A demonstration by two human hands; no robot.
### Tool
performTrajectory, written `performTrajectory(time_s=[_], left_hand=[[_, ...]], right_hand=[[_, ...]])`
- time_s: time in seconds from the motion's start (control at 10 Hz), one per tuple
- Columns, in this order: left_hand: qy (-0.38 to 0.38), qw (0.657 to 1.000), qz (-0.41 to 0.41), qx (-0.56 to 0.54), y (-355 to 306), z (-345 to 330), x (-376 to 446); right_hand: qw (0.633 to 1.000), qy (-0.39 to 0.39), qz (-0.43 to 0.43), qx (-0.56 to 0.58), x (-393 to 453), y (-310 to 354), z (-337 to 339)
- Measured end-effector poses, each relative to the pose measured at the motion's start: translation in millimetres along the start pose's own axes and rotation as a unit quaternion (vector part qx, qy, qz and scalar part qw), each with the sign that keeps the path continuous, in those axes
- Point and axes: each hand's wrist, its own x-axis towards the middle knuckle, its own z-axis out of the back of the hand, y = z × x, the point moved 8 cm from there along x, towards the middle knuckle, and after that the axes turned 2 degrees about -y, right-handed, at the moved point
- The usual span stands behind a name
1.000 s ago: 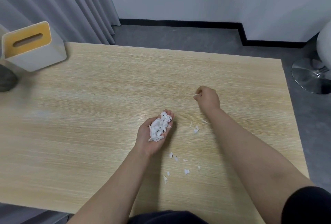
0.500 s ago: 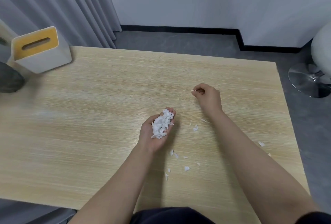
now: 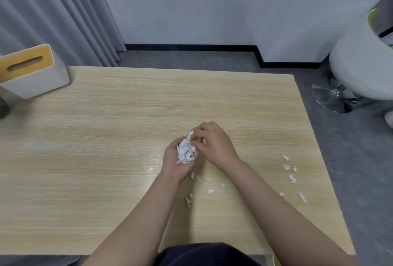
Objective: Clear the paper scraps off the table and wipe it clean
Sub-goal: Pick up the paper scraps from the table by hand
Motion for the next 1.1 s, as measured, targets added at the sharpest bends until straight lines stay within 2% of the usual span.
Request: performTrajectory(time_s=[0.1,0.3,0.5,0.6,0.7,0.9,1.1], left_hand=[[0.016,1.000,0.009,-0.017,6,4,-1],[0.125,0.971,0.107,-0.171,17,-2,-9],[0.105,0.968,0.125,-0.192,23,0,-6],[0.095,0.970,0.123,-0.185,26,4,-5],[0.104,0.969,0.116,-0.192,25,5,-9],[0.135,0.965,0.106,-0.199,24,13,-8],[0.136,0.969,0.095,-0.181,24,20,-7]], right_hand=[[1.000,0.020,-0.006,-0.020,-8,-1,-10],[0.999,0.033,-0.022,0.013,-17,-4,-15],[0.981,-0.064,-0.092,0.157,-21,-39,18],[0.974,-0.100,-0.175,0.105,-21,-86,29],[0.964,-0.083,-0.245,0.061,-20,-129,23],[0.960,-0.031,-0.278,0.011,-9,-161,-5],[0.960,-0.028,-0.279,-0.012,-7,-165,-29]])
